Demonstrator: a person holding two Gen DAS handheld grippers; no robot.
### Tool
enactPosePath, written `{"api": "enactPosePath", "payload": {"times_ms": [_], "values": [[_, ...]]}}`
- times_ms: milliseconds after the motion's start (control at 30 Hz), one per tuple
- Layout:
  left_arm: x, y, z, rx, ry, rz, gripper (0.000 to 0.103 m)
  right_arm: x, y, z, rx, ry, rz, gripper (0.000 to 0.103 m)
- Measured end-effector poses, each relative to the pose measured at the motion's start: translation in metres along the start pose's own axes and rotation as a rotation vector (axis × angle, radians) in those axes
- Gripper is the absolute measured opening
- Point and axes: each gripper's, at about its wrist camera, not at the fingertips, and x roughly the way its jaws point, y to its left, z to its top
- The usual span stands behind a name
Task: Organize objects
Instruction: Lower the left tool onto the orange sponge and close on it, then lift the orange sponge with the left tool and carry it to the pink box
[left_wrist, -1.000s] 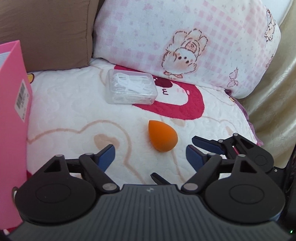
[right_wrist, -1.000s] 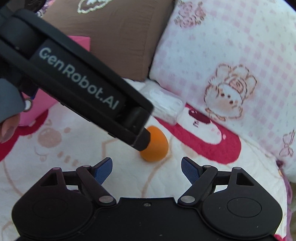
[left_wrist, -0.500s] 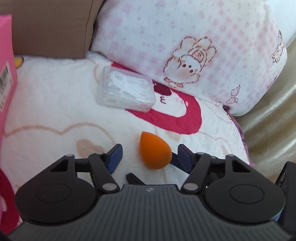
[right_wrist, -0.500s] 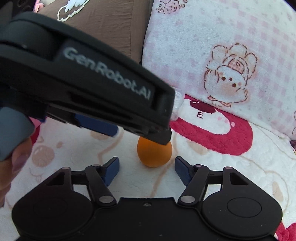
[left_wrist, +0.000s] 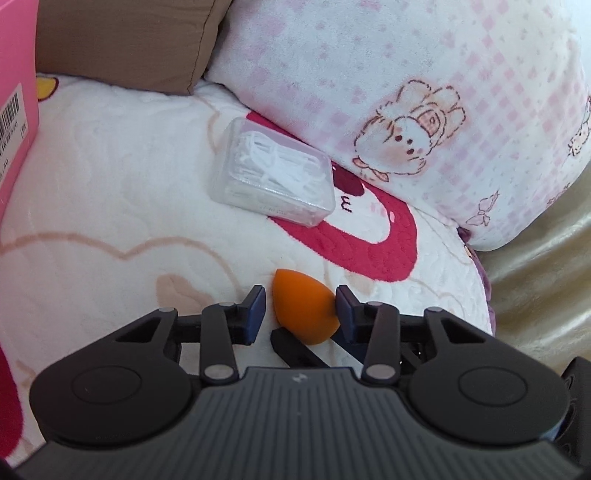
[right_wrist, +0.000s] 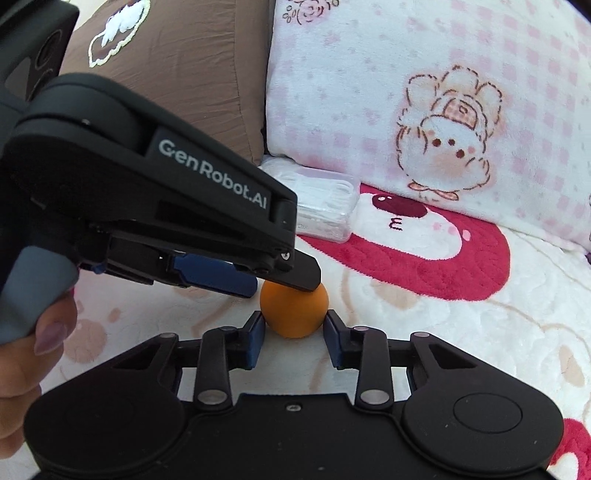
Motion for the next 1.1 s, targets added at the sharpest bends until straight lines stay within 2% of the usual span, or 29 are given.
{"api": "enactPosePath", "payload": {"times_ms": [133,367,467,533,600,733,900,1000,1100], "values": [[-0.005,-0.001,-0.003,-0.016,0.032,-0.04,0.036,-0.007,0.001,-0.002,0.031,-0.006,0.001,0.038],[-0.023,-0.005,-0.009,0.02,0.041,-0.015,0.035,-0.022,0.008,-0.005,0.069,-0.01,0.051,0.037],[-0.032,-0.005,-0.012,0.022,0.067,0.003,0.035,-0.031,0.015,-0.005,0.091,0.028,0.064,0.037],[-0.04,-0.009,-0.015,0.057,0.086,0.009,0.034,-0.038,0.023,-0.007,0.079,0.028,0.056,0.037],[-0.048,-0.012,-0.015,0.07,0.135,0.031,0.034,-0.043,0.027,-0.009,0.092,0.037,0.069,0.037],[-0.069,-0.018,-0.015,0.087,0.136,0.038,0.034,-0.061,0.034,-0.009,0.126,0.01,0.098,0.039],[-0.084,-0.03,-0.018,0.115,0.154,0.043,0.034,-0.08,0.044,-0.007,0.072,0.02,0.073,0.04],[-0.093,-0.041,-0.019,0.167,0.166,0.075,0.033,-0.088,0.051,-0.006,0.025,0.029,0.074,0.04],[-0.105,-0.044,-0.017,0.177,0.184,0.084,0.033,-0.096,0.058,-0.001,0.013,0.04,0.076,0.04]]}}
